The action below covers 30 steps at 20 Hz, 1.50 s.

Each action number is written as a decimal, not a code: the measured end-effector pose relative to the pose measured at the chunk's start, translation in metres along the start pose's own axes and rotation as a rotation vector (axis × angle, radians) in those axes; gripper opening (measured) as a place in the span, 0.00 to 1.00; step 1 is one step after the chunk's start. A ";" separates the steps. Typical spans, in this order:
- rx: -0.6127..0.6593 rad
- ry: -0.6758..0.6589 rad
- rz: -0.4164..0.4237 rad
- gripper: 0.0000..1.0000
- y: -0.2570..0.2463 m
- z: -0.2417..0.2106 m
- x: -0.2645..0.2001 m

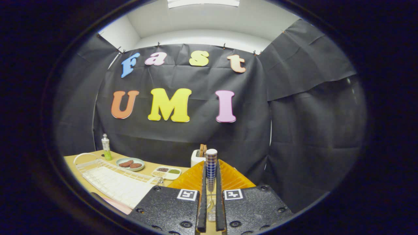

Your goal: Take the plate from the dish rack, then take the spoon from the basket and place it into the plate.

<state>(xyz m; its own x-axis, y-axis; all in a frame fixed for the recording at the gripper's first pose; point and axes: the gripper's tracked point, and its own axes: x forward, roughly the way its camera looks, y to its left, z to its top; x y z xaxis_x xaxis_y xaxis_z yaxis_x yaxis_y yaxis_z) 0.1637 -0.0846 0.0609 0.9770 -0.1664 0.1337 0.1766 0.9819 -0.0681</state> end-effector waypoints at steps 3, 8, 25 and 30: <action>0.014 0.001 0.065 0.16 0.045 -0.003 -0.036; -0.015 0.056 0.192 0.16 0.130 -0.035 -0.081; -0.020 0.162 0.307 0.19 0.240 -0.126 -0.118; -0.033 0.170 0.280 0.33 0.215 -0.125 -0.123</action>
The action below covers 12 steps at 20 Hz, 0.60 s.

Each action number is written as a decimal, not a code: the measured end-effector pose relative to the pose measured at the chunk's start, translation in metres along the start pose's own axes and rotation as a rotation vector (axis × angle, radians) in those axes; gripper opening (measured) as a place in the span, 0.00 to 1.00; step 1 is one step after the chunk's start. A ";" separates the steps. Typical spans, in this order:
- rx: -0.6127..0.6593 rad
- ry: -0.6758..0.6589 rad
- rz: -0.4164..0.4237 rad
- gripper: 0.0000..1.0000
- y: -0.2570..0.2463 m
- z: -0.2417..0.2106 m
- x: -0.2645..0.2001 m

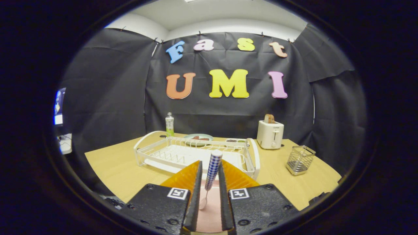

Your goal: Take the plate from the dish rack, then take the spoon from the basket and place it into the plate.

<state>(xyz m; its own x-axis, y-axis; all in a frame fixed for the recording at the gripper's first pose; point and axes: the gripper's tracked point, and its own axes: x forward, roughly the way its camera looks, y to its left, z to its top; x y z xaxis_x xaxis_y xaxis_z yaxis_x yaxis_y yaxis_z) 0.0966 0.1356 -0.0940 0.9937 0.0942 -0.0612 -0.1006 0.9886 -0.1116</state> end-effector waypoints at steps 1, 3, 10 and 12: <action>-0.002 -0.002 -0.028 0.47 -0.011 0.000 -0.002; -0.004 -0.009 -0.065 0.63 -0.026 0.004 -0.010; 0.025 -0.069 -0.116 1.00 -0.053 0.040 -0.039; 0.027 -0.084 -0.125 1.00 -0.055 0.052 -0.054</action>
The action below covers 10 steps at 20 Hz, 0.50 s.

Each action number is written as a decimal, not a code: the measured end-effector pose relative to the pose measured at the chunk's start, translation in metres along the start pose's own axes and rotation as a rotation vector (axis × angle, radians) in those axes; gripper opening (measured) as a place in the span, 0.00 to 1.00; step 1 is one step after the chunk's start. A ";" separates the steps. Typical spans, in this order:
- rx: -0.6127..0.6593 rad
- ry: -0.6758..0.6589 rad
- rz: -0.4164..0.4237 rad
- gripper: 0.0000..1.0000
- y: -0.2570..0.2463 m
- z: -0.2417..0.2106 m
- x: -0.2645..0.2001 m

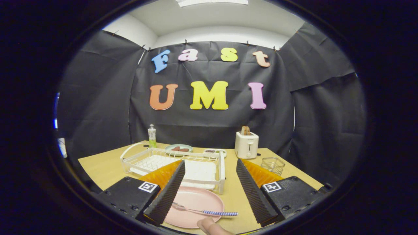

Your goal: Take the plate from the dish rack, then take the spoon from the basket and place it into the plate.

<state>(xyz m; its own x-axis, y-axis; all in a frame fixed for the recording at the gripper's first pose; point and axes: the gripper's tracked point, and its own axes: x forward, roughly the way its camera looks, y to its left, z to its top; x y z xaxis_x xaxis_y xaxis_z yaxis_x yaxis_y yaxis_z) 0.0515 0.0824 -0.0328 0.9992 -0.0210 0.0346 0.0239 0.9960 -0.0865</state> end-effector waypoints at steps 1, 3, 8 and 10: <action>-0.005 -0.006 0.000 1.00 0.001 0.006 -0.007; -0.017 -0.021 -0.006 1.00 0.001 0.021 -0.021; -0.022 -0.014 -0.009 1.00 0.003 0.045 -0.050; -0.021 0.009 -0.006 1.00 0.002 0.048 -0.058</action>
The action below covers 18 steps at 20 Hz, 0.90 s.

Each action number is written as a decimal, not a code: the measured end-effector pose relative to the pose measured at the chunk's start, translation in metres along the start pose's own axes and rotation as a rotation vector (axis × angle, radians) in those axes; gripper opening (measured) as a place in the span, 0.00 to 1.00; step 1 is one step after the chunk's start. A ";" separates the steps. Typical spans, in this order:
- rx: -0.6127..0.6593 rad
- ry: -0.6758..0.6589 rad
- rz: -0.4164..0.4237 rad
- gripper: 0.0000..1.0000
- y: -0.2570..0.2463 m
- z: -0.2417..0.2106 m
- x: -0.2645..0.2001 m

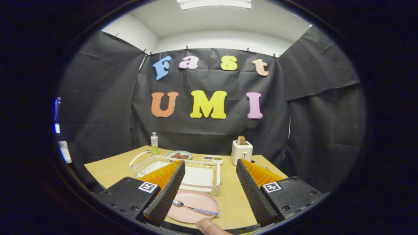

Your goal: Take the plate from the dish rack, then take the spoon from the basket and place it into the plate.

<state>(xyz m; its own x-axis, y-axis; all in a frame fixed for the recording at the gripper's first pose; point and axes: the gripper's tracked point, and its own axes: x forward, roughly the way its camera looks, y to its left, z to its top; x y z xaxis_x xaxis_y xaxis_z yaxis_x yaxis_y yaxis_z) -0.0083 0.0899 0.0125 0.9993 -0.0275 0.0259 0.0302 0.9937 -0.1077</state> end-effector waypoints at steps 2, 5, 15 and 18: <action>0.010 0.018 0.007 1.00 0.000 0.003 -0.008; 0.038 0.017 0.022 1.00 -0.002 0.012 -0.023; 0.031 -0.027 0.013 1.00 -0.009 0.023 -0.042; 0.039 -0.004 0.016 1.00 -0.009 0.017 -0.037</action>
<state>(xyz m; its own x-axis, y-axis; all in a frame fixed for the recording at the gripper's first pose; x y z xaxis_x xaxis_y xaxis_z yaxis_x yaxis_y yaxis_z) -0.0464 0.0834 0.0294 0.9995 -0.0114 0.0283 0.0133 0.9975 -0.0695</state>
